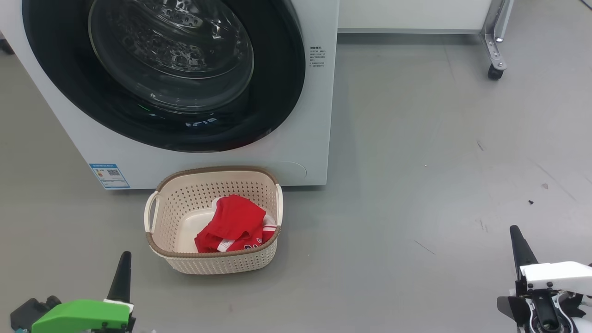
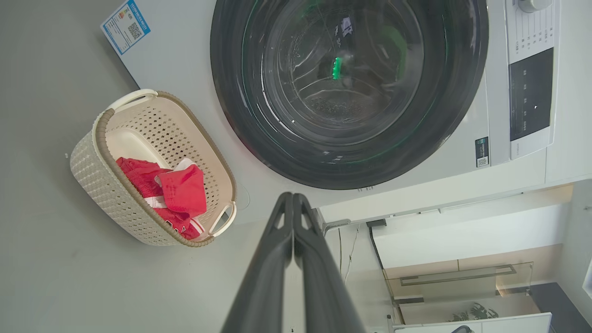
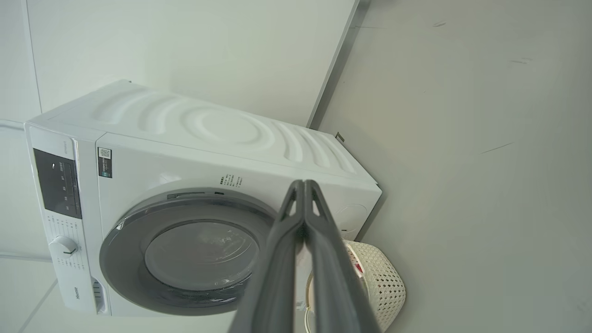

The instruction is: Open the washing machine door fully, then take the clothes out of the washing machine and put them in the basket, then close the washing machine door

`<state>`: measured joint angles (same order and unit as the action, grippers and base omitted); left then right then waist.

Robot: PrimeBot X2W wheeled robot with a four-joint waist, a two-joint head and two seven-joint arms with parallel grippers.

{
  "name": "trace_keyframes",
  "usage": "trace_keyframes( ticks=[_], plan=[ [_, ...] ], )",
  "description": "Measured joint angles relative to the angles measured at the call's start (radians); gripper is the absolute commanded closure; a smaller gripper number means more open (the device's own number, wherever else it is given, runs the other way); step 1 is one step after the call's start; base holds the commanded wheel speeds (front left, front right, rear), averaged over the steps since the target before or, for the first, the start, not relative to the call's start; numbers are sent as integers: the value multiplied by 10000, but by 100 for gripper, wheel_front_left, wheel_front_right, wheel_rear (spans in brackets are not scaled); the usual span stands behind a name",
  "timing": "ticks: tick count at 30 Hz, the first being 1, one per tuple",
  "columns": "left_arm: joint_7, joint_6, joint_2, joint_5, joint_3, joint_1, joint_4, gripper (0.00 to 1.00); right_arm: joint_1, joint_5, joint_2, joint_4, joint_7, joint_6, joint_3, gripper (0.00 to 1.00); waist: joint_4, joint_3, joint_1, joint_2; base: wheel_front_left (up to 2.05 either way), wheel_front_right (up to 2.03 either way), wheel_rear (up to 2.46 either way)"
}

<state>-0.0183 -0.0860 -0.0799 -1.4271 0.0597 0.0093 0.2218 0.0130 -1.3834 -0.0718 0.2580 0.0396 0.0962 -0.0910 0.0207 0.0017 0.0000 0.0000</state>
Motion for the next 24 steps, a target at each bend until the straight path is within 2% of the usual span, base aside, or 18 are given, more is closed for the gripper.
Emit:
trace_keyframes(
  ticks=[24],
  plan=[
    [566,-253,-63,-2414,-483,-436,303,100,449,-2169,332,171,654,201,-382,100,-212,14,0,0,0,0,0]
  ],
)
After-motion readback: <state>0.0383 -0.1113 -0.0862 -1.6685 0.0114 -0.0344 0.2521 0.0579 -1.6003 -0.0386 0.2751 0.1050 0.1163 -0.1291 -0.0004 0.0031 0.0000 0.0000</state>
